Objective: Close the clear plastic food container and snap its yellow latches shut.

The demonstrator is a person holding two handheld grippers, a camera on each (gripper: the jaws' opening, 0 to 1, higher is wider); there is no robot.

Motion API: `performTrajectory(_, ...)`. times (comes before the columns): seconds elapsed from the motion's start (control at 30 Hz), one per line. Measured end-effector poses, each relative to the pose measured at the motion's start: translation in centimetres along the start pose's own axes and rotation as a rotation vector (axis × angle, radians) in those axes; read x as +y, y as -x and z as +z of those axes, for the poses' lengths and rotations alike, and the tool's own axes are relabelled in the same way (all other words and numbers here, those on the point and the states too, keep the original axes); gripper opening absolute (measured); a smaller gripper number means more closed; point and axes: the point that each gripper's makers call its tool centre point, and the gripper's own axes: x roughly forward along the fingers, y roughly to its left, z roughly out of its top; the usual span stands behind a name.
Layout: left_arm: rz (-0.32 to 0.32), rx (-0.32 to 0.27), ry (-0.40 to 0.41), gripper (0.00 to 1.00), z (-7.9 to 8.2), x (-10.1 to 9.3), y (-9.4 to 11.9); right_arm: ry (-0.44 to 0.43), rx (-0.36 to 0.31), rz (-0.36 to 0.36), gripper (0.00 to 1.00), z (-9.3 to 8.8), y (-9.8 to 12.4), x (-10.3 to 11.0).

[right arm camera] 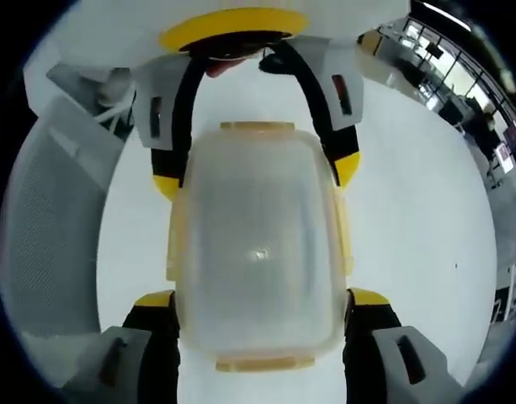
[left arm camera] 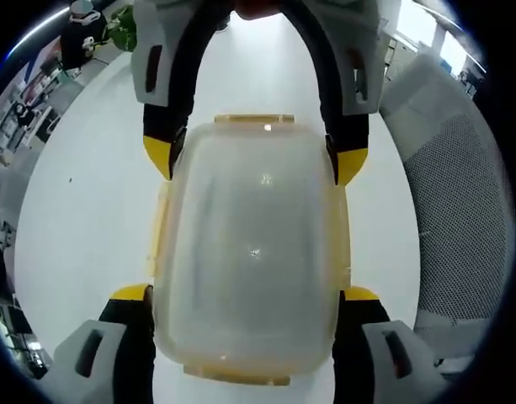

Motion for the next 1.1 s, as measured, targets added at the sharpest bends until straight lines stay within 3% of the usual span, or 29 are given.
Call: performTrajectory(1.1,-0.003,-0.010,0.021,0.89,0.0,3.3,-0.5,-0.004,-0.008,-0.008,0.82,0.1,-0.5,-3.5)
